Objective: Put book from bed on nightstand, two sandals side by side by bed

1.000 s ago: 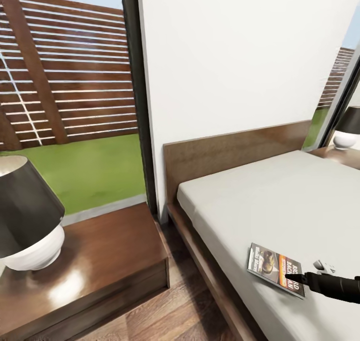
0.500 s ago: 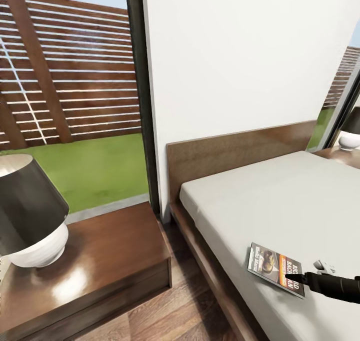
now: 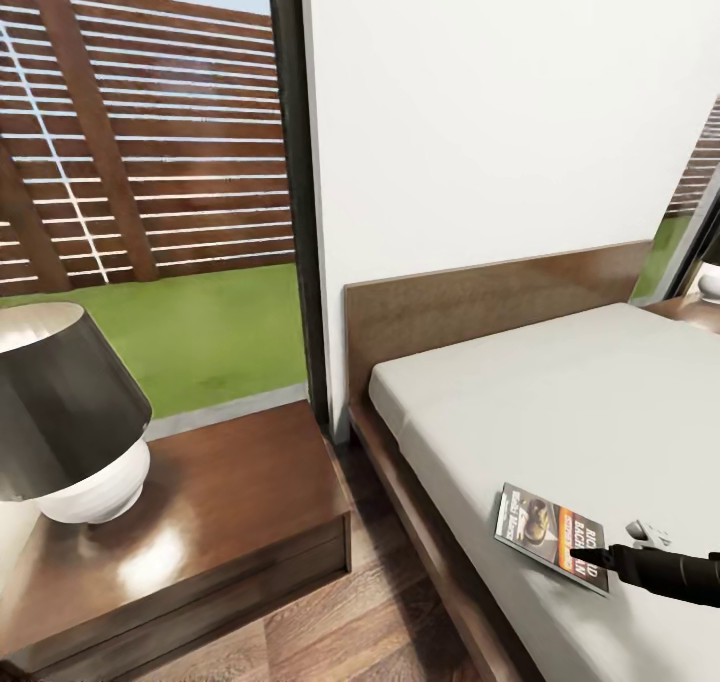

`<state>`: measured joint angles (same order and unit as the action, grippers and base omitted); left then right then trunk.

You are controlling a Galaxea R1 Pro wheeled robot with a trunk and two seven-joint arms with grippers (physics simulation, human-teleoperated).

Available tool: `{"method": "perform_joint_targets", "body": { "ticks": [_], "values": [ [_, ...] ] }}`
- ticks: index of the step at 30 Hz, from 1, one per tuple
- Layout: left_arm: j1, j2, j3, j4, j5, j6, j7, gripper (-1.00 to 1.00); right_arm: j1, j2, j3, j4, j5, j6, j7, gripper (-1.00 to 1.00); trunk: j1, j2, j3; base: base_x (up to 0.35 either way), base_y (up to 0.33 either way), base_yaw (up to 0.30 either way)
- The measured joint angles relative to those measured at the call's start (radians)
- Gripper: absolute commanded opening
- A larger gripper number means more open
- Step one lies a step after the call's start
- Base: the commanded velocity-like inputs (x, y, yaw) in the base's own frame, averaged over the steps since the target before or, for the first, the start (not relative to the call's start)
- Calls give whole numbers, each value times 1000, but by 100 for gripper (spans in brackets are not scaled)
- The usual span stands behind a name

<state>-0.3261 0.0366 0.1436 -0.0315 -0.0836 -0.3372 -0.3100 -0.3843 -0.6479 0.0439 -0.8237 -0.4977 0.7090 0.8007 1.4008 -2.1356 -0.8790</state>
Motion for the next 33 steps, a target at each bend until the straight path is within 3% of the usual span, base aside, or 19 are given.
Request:
{"method": "perform_joint_targets", "body": {
  "ticks": [24,33],
  "values": [
    [0,0,0,0,0,0,0,100,0,0,1,0,0,-6,0,100,0,0,-6,0,0,123],
    [0,0,0,0,0,0,0,100,0,0,1,0,0,-6,0,100,0,0,-6,0,0,26]
  ]
}}
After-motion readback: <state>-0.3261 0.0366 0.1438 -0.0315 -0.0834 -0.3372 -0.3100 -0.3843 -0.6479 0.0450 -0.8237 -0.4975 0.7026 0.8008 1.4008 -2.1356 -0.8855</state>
